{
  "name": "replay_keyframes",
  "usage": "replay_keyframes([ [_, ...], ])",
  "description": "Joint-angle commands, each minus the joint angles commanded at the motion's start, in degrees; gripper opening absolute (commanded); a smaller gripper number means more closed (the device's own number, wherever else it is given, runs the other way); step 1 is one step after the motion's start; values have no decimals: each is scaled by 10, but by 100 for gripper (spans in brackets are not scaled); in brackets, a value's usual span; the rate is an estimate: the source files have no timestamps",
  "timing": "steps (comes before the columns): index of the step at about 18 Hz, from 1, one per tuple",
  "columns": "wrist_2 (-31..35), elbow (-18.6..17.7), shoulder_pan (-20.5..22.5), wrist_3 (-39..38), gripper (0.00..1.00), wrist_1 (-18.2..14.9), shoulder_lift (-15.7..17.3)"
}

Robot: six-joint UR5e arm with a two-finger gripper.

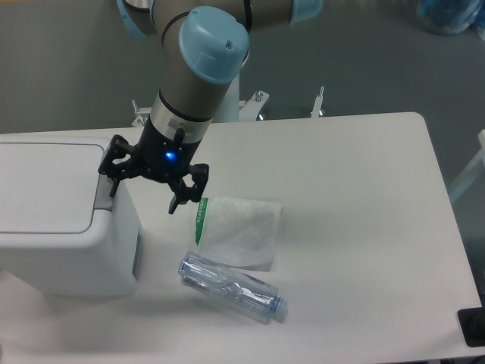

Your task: Open the trash can

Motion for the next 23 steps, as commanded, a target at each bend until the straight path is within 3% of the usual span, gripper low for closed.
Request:
replay_keyframes([
  [19, 12, 1, -11, 0, 100, 4, -7],
  [23, 12, 26, -10, 3, 100, 6, -9],
])
